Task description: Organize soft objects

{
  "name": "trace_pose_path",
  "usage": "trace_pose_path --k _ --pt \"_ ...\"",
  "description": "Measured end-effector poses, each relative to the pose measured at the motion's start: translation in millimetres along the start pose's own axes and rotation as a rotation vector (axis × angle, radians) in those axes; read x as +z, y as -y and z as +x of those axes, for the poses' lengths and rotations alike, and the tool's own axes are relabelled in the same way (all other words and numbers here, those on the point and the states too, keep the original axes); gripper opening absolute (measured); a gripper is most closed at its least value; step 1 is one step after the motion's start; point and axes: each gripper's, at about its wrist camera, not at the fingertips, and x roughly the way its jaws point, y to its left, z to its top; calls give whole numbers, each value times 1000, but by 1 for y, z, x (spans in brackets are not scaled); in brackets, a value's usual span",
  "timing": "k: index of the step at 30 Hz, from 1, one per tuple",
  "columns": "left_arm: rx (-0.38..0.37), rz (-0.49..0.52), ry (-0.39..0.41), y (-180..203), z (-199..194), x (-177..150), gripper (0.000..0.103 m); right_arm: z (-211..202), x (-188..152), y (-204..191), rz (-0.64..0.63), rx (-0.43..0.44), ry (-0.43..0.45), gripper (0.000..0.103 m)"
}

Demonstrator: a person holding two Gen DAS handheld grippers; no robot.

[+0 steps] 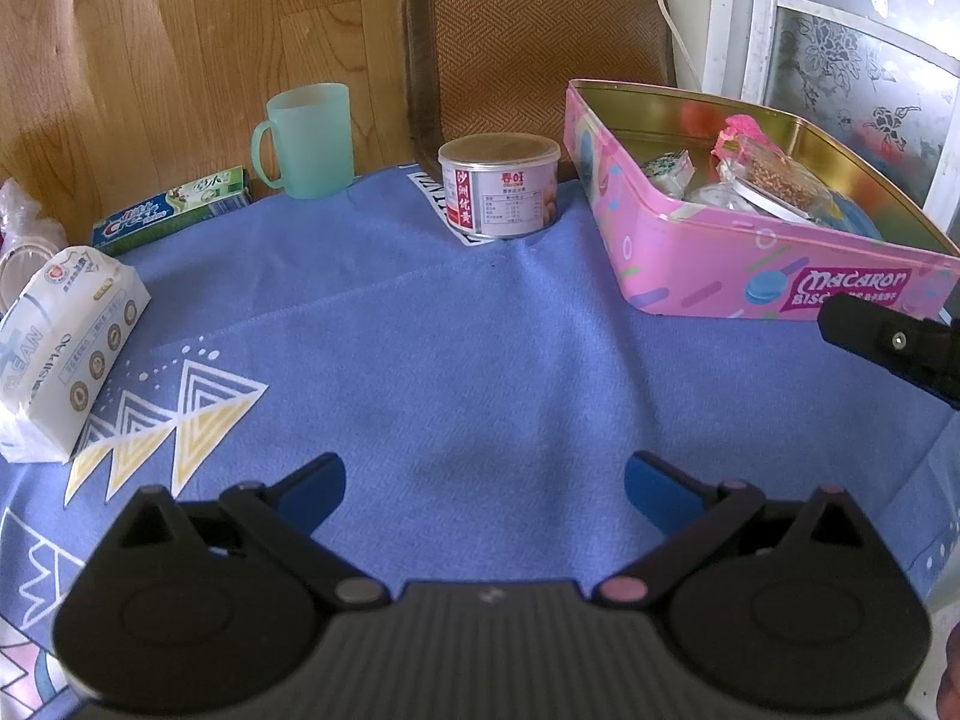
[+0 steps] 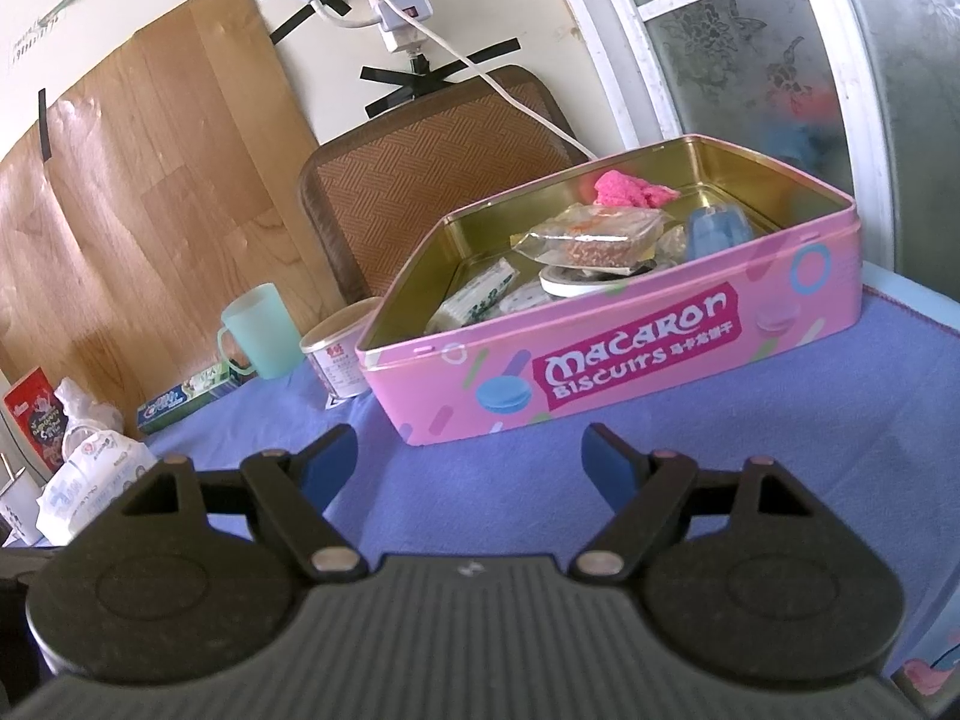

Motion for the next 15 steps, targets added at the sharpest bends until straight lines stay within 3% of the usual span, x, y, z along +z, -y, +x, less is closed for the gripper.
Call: trace_pose_path --k 8,15 --pt "-27 -12 -2 -2 1 0 103 0 0 -1 -8 2 -2 84" --pt "-58 5 68 -1 -11 0 103 0 1 -3 -20 1 -2 84"
